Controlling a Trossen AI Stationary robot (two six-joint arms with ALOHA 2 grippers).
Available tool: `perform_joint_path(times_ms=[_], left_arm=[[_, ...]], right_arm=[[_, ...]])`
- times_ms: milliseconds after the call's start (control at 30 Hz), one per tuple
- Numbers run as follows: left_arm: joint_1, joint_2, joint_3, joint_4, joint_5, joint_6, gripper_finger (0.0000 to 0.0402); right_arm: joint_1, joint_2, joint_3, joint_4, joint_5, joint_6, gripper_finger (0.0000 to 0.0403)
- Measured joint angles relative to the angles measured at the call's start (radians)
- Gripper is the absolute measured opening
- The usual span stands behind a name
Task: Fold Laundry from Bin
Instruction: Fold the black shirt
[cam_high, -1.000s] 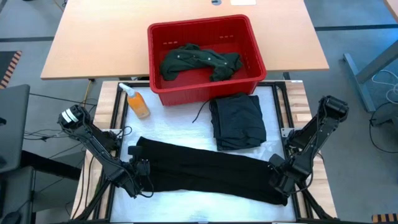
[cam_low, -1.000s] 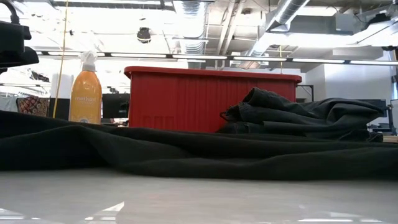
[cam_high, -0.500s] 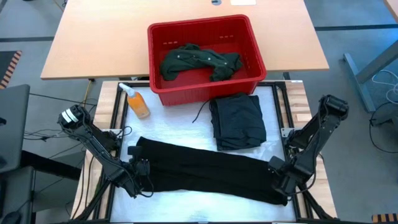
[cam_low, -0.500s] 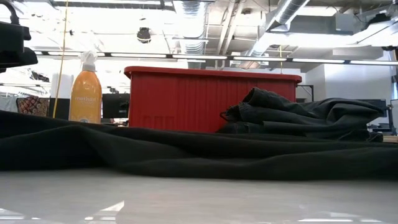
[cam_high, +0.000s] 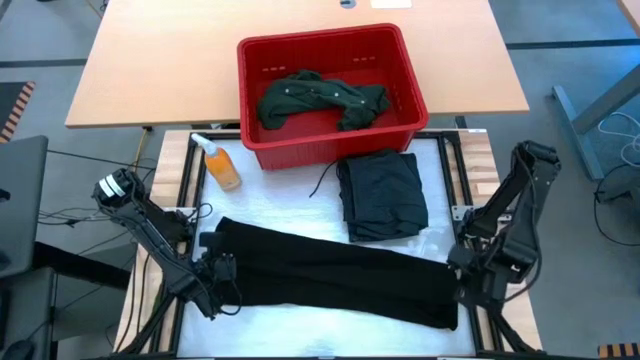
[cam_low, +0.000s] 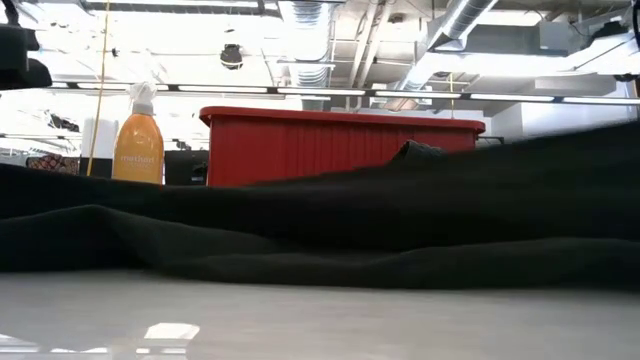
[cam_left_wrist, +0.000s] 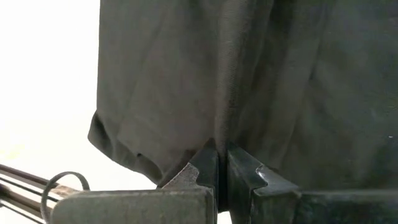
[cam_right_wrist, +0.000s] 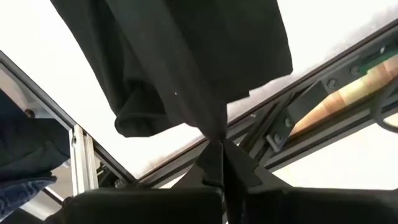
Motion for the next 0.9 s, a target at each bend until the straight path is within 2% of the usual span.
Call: perform_joint_path(times_ms=[233, 467, 900], left_arm=[[-0.03, 0.0, 0.0, 0.004, 0.019, -0.05, 0.0], [-0.06, 0.0, 0.0, 0.098, 0.02, -0.073, 0.0], [-0.065, 0.0, 0.0, 0.112, 0.021, -0.091, 0.0]], right_arm=[[0.03, 0.028, 0.0, 0.064, 0.005, -0.008, 0.0015], [0.074, 0.066, -0.001, 0.288, 0.045, -0.058, 0.0015], [0.08, 0.203, -0.001, 0.515, 0.018, -0.055, 0.0016]])
